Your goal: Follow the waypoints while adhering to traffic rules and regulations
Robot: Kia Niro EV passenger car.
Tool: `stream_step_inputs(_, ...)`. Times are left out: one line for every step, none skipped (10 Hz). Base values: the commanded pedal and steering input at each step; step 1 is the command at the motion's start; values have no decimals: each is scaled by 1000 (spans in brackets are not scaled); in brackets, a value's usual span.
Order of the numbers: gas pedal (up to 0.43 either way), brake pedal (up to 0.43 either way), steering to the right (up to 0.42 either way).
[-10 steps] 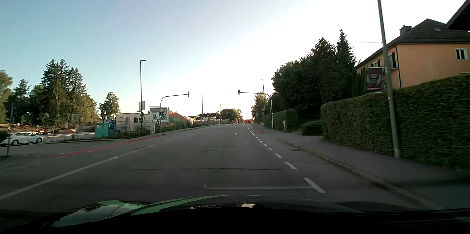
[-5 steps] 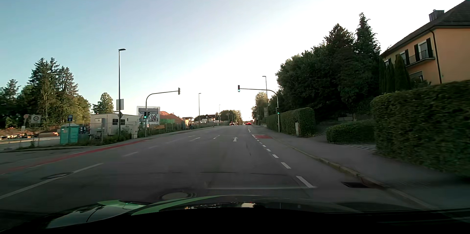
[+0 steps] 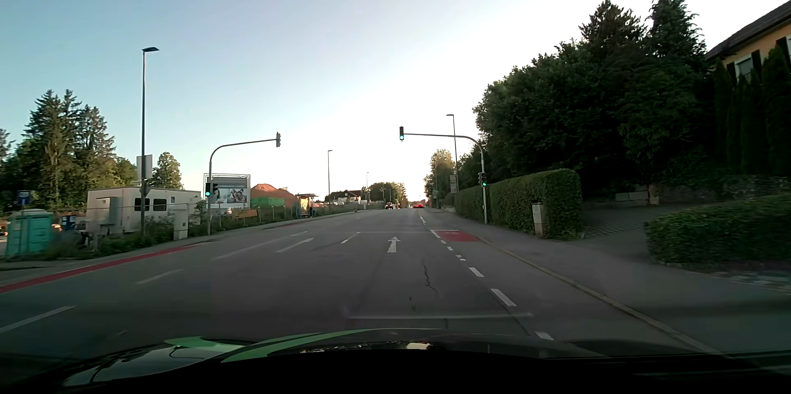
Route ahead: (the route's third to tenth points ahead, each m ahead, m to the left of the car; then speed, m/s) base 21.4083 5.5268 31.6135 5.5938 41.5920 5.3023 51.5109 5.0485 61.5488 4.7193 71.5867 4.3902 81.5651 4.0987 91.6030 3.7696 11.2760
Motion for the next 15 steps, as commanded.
stream_step_inputs(138, 0, 2)
stream_step_inputs(138, 0, 4)
stream_step_inputs(138, 0, 4)
stream_step_inputs(138, 0, 4)
stream_step_inputs(138, 0, 4)
stream_step_inputs(138, 0, 4)
stream_step_inputs(150, 0, 4)
stream_step_inputs(150, 0, 4)
stream_step_inputs(150, 0, 5)
stream_step_inputs(150, 0, 4)
stream_step_inputs(157, 0, 5)
stream_step_inputs(157, 0, 6)
stream_step_inputs(157, 0, 6)
stream_step_inputs(157, 0, 7)
stream_step_inputs(157, 0, 6)
